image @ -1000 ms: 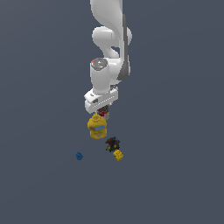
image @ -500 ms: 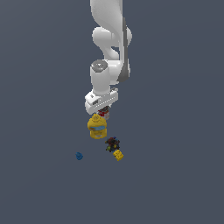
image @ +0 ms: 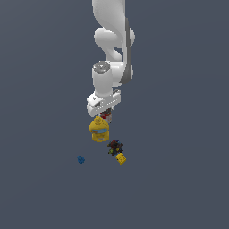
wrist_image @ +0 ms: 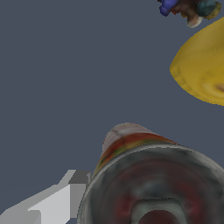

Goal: Pick up a designated object from a clutter of objects.

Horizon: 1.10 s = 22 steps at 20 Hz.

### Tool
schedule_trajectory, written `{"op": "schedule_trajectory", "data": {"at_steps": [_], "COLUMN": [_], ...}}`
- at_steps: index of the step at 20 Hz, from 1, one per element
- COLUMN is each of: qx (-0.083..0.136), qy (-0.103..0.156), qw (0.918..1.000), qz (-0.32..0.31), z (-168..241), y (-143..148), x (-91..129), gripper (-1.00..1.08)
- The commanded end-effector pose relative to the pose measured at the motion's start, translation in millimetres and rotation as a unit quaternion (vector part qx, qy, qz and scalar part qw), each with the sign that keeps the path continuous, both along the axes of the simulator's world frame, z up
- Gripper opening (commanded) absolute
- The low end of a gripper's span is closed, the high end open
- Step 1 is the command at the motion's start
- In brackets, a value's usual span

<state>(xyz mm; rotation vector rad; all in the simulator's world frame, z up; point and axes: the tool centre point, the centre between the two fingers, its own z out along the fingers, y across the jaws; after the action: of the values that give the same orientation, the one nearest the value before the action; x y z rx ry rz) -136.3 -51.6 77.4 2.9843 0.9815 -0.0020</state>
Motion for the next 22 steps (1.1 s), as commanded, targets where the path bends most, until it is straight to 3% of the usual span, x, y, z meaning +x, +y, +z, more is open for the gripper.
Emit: {"op": "schedule_trajectory", "data": {"at_steps": [1, 11, 22], "qx": [0.000, -0.001, -0.002], "qy": [-0.001, 0.000, 0.000], "qw": [1.0000, 1.0000, 1.0000], "qz": [0.000, 0.000, 0.000], "z": [1.7, 30.5, 104.0], "y": [1.0, 19.3, 67.1], "x": [1.2, 20.0, 68.0], "gripper": [-1.00, -1.00, -1.00]}}
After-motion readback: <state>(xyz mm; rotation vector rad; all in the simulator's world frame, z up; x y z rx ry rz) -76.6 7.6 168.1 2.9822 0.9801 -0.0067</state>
